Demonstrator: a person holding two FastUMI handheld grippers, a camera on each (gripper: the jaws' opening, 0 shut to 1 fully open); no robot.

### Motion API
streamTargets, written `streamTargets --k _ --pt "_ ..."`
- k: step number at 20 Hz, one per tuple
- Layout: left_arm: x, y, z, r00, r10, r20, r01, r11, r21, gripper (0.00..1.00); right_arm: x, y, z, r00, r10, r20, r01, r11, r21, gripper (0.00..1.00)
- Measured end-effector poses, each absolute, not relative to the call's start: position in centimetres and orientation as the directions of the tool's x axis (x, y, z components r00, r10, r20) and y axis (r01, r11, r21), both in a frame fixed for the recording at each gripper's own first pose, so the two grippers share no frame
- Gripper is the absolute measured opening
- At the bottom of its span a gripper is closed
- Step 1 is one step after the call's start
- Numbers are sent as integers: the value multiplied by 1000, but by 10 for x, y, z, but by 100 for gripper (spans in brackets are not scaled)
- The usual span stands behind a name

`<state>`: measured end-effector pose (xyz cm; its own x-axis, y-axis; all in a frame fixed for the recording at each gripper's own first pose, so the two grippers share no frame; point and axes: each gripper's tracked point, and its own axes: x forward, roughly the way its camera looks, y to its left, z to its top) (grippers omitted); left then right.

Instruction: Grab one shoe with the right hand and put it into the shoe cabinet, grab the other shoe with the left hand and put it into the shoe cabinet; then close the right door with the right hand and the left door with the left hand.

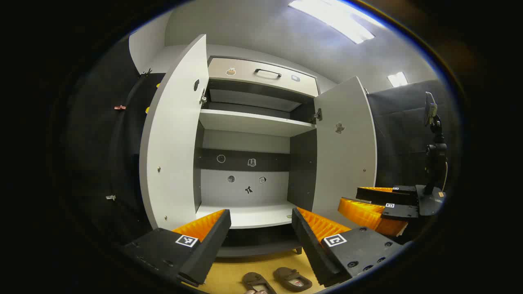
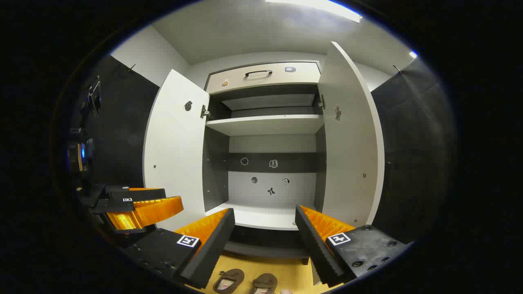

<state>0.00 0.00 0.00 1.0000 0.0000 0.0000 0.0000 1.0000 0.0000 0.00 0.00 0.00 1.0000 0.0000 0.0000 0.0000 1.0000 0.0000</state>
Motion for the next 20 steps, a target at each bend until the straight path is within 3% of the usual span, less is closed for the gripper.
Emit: streamTargets --k 20 --pt "0 3 -1 1000 -4 4 4 1000 11 95 2 2 -5 1000 -12 -11 12 1000 -2 98"
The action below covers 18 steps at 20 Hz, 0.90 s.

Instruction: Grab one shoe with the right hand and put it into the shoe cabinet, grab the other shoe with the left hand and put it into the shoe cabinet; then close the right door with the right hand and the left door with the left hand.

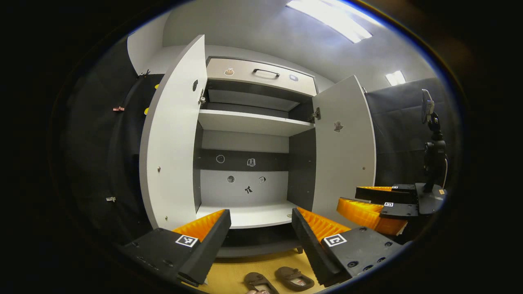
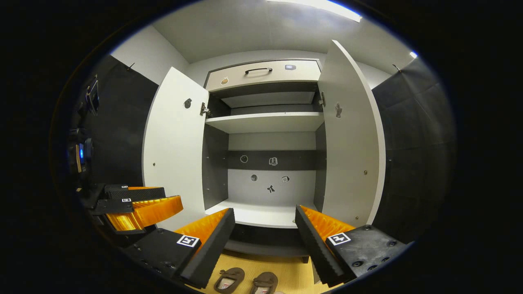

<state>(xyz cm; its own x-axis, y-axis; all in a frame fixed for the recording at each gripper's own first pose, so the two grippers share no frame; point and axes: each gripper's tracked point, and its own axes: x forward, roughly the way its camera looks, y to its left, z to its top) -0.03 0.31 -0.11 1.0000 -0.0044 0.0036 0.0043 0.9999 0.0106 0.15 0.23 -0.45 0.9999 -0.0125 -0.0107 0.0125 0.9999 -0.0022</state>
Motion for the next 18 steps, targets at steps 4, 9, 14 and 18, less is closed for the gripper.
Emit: streamTargets --k 4,9,14,18 --pt "-2 7 0 1000 -6 12 6 1000 10 95 3 5 -6 1000 -14 -14 14 1000 -5 98" --pt "-4 14 2 1000 -8 18 8 1000 11 95 8 9 -19 999 -24 -34 23 1000 -20 98" --pt "-9 26 2 1000 -9 19 8 999 34 95 15 18 -56 993 -24 -112 24 1000 -4 98" --pt "-11 33 1 1000 -18 21 17 999 35 95 19 31 -108 976 -7 -217 12 1000 23 98"
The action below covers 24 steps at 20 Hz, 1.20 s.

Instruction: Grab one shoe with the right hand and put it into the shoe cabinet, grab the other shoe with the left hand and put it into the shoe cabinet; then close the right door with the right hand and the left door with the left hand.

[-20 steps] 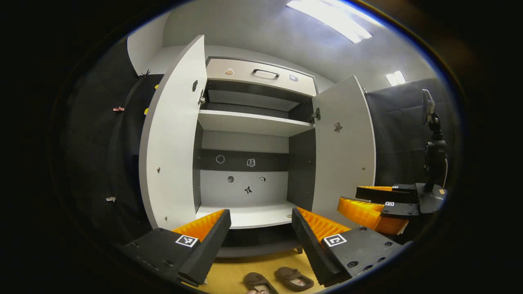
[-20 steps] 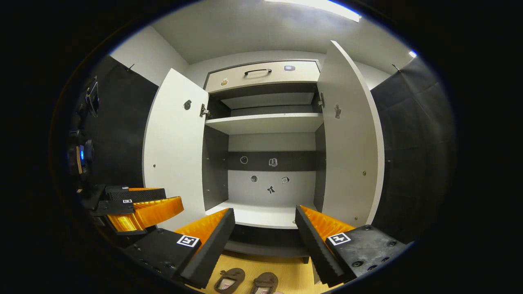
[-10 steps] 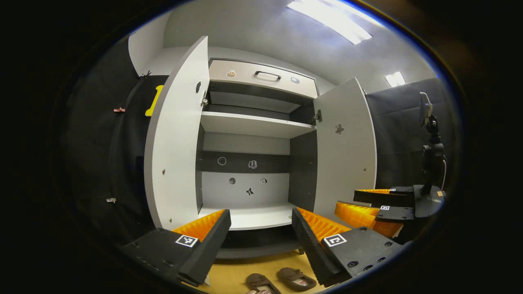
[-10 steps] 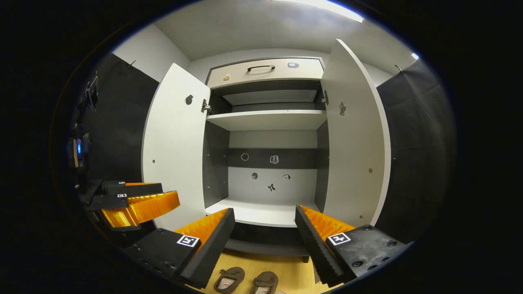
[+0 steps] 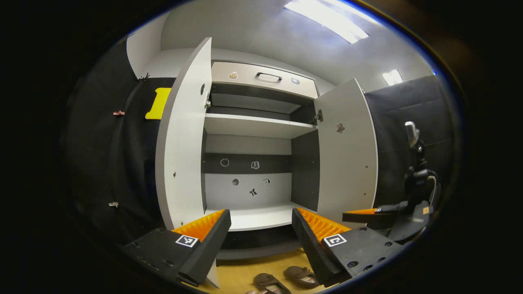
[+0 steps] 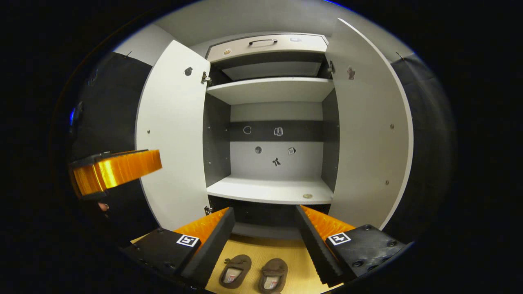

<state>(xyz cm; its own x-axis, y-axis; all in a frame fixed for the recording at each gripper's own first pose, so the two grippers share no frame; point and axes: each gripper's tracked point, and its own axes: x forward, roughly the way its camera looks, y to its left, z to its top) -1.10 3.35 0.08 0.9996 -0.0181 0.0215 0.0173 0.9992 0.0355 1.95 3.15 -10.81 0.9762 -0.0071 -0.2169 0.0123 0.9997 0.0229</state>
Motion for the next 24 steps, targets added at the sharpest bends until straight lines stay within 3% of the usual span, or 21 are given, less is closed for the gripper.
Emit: streamTargets --k 11,14,16,19,22,24 --pt "-13 63 -15 1000 20 -23 -19 999 38 95 -13 34 -318 810 -35 -586 101 992 81 98" --pt "-15 69 -17 999 34 -30 -33 998 46 95 -31 38 -370 742 -22 -670 113 989 92 92" --pt "-16 72 -17 999 39 -29 -37 998 47 95 -36 37 -393 715 -23 -699 113 990 84 84" --pt "-17 72 -19 999 32 -29 -30 998 46 95 -38 35 -423 683 -26 -730 136 987 91 83" --pt "-16 67 -23 999 17 -37 -15 998 53 95 -36 31 -450 660 -23 -751 161 981 112 74" --pt "-16 66 -26 999 12 -43 -9 998 70 95 -31 25 -466 651 -36 -758 183 977 111 75"
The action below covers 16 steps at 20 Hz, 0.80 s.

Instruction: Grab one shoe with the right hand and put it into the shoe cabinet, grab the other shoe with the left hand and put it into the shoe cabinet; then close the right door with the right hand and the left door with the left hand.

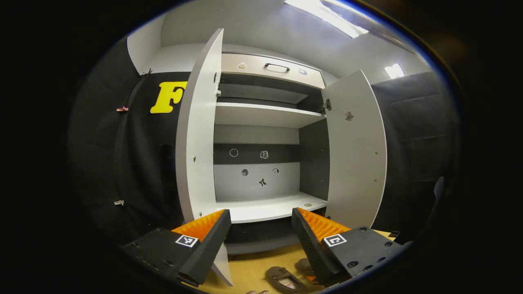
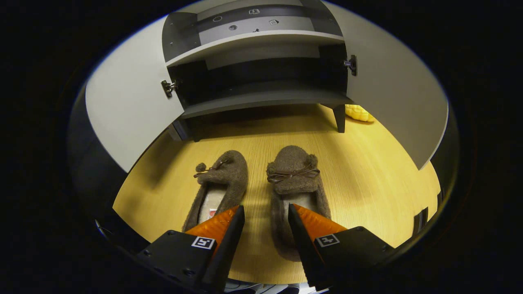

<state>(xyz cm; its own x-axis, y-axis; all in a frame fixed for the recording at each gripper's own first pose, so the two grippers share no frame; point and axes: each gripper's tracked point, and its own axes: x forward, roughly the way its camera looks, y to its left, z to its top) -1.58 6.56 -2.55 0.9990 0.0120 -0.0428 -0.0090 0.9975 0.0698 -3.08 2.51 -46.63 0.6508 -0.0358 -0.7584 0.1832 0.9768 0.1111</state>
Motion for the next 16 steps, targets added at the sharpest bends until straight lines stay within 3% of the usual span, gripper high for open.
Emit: streamTargets --k 11,16 --pt "-11 70 -53 994 1 -107 0 1000 8 95 15 7 -503 665 -89 -742 181 983 44 65" --pt "-13 74 -57 992 14 -122 -12 1000 13 95 24 -2 -515 657 -117 -745 194 981 17 39"
